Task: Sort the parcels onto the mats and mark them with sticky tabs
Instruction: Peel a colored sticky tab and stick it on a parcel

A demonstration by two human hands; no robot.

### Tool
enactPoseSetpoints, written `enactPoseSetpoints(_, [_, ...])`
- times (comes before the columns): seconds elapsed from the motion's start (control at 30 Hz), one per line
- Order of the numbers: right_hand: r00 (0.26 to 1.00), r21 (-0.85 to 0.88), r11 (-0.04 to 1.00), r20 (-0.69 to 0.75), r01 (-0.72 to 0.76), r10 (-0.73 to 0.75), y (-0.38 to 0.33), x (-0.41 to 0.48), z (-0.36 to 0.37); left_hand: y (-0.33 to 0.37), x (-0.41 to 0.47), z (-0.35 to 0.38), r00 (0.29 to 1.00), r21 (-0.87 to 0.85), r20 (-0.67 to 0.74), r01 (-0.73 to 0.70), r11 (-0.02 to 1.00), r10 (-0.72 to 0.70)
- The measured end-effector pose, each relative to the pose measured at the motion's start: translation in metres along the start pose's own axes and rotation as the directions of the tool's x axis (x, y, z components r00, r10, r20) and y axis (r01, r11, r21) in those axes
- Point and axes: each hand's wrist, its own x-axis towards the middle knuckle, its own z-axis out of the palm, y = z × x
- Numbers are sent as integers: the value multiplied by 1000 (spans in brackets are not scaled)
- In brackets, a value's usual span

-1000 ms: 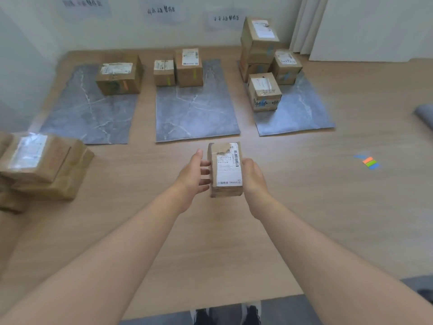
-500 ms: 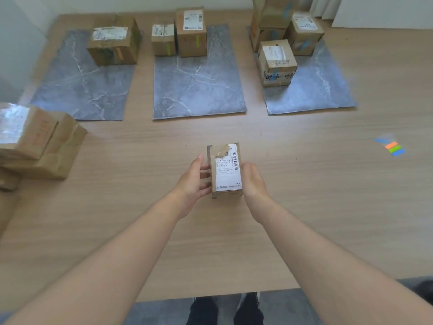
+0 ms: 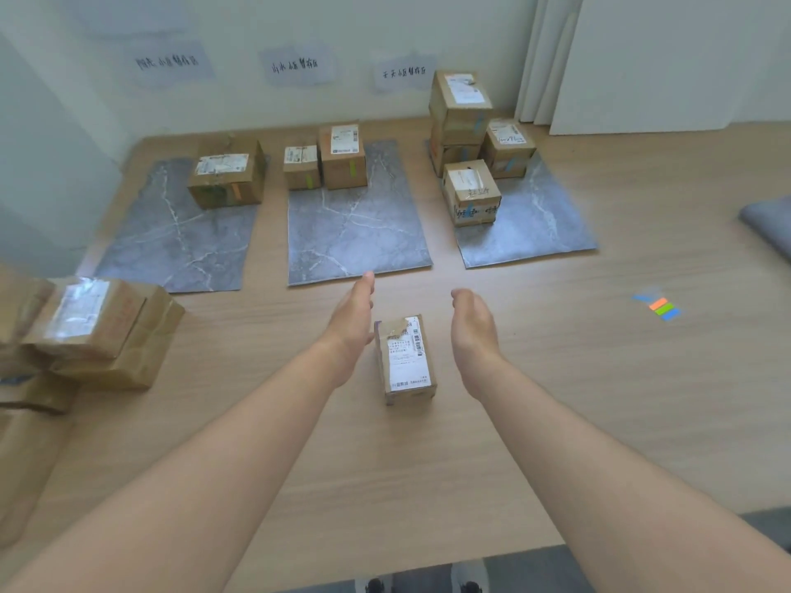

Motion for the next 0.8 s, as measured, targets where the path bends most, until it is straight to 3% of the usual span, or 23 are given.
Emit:
enactPoseSetpoints(0.23, [996, 87, 992, -19, 88, -87, -49, -28, -17, 44, -28, 12, 992, 48, 82, -103, 993, 99])
enactPoseSetpoints(0.47, [989, 115, 984, -71, 134, -127, -49, -39, -40, 50, -38, 29, 979, 95, 169, -129, 987, 112])
enactPoseSetpoints(0.8, [977, 171, 981, -207, 85, -49, -19, -2, -131, 48, -25, 142, 942, 179, 334, -91, 980, 26])
